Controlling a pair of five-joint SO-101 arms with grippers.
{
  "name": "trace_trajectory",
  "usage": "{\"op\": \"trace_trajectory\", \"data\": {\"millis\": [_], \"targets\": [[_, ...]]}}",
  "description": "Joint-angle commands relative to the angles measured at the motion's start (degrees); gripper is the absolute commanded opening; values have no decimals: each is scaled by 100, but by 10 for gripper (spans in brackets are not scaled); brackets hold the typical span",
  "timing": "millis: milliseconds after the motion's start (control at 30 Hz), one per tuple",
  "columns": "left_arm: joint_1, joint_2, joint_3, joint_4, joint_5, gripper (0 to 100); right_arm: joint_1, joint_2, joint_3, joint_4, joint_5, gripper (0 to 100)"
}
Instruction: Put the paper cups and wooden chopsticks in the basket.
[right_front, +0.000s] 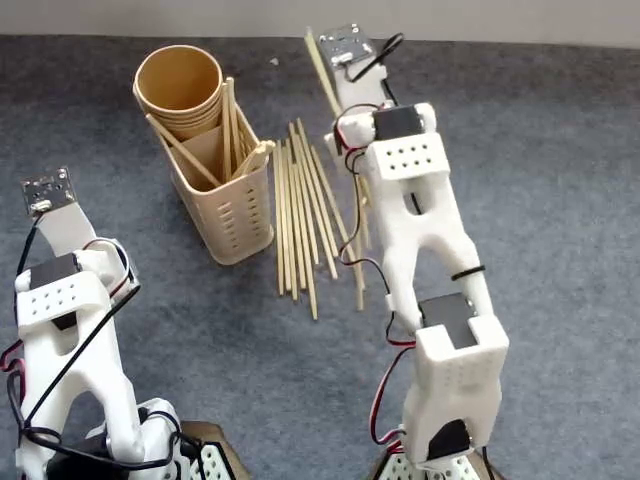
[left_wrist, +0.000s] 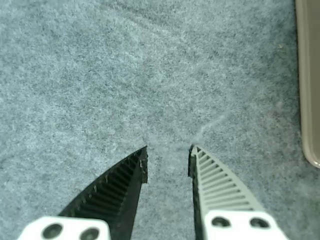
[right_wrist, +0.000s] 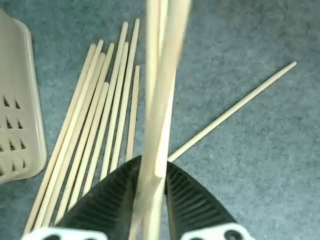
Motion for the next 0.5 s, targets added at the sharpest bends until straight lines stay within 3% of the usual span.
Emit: {"op": "trace_trajectory", "data": {"millis": [0,200,467], "targets": [[110,-48,-40,-44,-53,168,48,-400,-189,-92,-62,5],[110,-48,-40,-44,-53,168,-13,-207,154,84,79,6],[101,-48,-40,-44,-53,168,-31,1147,1077,-462,176,9]]}}
